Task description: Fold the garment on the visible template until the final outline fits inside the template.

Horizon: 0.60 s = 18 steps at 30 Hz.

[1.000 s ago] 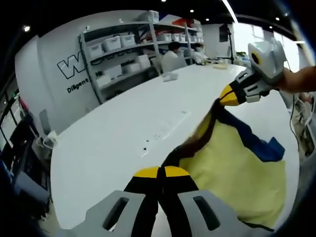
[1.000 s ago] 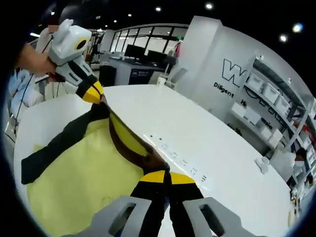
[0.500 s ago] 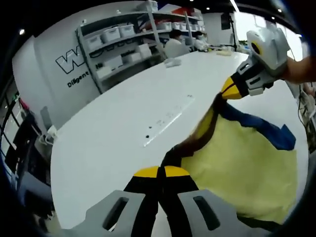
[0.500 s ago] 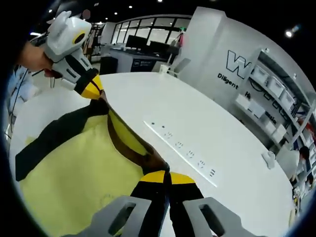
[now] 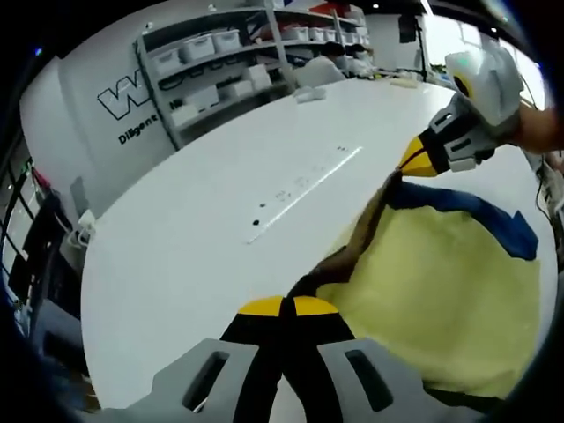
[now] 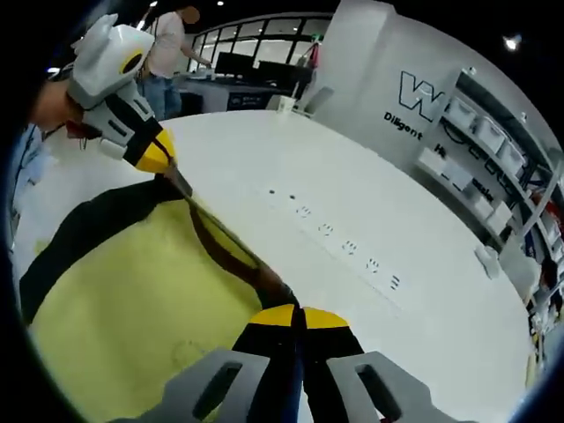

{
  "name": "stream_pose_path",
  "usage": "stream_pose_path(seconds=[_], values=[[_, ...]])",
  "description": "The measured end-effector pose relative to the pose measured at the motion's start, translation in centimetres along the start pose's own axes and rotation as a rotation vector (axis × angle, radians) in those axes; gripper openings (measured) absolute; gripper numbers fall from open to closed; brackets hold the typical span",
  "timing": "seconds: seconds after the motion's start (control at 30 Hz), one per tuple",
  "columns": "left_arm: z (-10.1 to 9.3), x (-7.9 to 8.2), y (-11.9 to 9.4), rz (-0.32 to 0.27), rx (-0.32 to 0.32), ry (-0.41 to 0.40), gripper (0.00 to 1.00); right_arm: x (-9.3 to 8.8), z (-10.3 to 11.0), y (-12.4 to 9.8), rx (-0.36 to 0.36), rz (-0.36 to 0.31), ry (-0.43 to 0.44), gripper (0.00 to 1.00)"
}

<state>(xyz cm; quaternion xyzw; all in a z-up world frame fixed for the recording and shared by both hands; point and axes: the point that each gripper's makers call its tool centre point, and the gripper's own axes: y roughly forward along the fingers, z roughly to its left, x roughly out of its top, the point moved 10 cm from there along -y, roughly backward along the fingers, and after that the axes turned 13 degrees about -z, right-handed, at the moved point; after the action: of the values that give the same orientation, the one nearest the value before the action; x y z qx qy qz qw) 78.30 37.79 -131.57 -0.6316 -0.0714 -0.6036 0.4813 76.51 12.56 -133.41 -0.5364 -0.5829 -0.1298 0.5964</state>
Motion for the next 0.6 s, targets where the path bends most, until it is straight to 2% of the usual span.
stream_pose_path(seconds=[0.07,0.13,0.23,0.37,0.6], values=[[-0.1,-0.4,0.1,-0.002,0.002,-0.015,0.04,-0.1,0.1,0.1,0.0,0.014,0.031,0.0],[-0.1,-0.9,0.2,0.037,0.008,-0.007,0.05,0.1,0.2,0.1,-0.012,0.008,0.042,0.0],[0.1,-1.3,0.2,0.032,0.012,0.002,0.06,0.1,0.4,0.2,-0.007,0.02,0.055,0.0],[0.5,-1.5,0.2,0.035,0.038,-0.062,0.1,-0.1,0.1,0.4,-0.013,0.026,0.088,0.0],[0.5,-1.6,0.2,0.035,0.043,-0.075,0.12,-0.5,0.2,0.1,-0.018,0.036,0.12,0.0]])
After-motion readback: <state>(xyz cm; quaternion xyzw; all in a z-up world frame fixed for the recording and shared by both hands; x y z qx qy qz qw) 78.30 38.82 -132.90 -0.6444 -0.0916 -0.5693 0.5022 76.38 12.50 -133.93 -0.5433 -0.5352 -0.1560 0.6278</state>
